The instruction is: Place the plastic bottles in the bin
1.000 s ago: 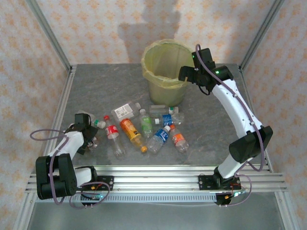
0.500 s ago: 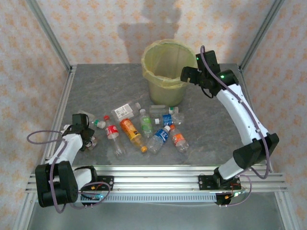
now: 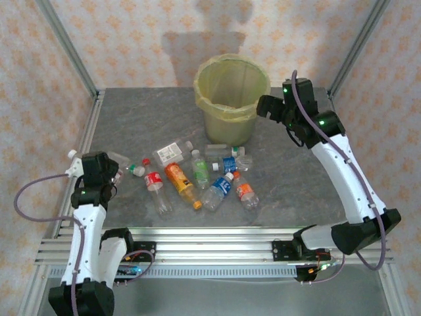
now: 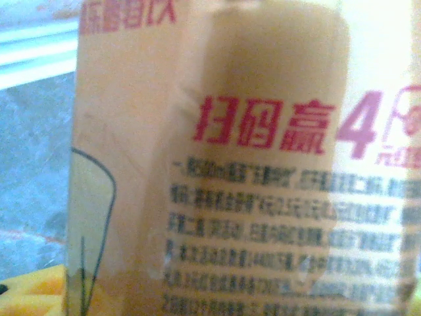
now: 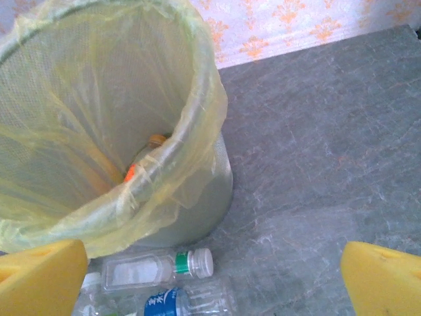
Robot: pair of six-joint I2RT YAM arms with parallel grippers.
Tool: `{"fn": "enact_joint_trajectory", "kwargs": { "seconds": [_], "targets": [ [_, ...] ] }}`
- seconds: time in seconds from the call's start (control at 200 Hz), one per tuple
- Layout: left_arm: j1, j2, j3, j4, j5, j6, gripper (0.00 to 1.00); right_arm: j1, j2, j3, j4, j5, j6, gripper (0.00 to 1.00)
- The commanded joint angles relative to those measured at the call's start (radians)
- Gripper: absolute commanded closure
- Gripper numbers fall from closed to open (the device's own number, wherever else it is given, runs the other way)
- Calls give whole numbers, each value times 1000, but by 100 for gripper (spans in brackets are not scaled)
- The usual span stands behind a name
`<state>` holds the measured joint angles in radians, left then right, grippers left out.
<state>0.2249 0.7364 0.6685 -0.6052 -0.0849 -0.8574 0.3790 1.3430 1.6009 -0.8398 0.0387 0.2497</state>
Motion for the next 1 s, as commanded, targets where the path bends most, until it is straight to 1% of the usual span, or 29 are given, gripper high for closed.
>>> {"fn": "enact_joint_trajectory", "kwargs": {
  "seconds": [0.0, 0.21, 0.33, 0.435, 0.561, 0.611, 0.776, 0.856, 0.991],
  "targets": [
    [-34, -25, 75, -32, 6, 44, 40, 2, -21, -48, -18, 31, 18, 1],
    [-176, 11, 190, 42, 7, 71, 40, 3, -65, -134, -7, 45, 33, 1],
    [-256, 58, 249, 142, 13, 80, 40, 2, -97, -175, -7, 59, 42, 1],
    [-329, 131, 331, 222, 10, 121, 40, 2, -130, -221, 10, 81, 49, 1],
    [-422, 264, 467, 308, 47, 209, 41, 0, -154, -274, 37, 96, 39, 1],
    [-460, 328, 538, 322, 59, 251, 41, 0, -185, -291, 48, 95, 37, 1],
    [-576, 547, 765, 356, 108, 387, 40, -1, -201, -330, 59, 73, 35, 1],
    [-617, 656, 878, 350, 123, 438, 41, -2, -202, -345, 52, 76, 44, 1],
    [-652, 832, 1078, 340, 157, 538, 41, -1, -205, -370, 54, 67, 62, 1]
  ]
}}
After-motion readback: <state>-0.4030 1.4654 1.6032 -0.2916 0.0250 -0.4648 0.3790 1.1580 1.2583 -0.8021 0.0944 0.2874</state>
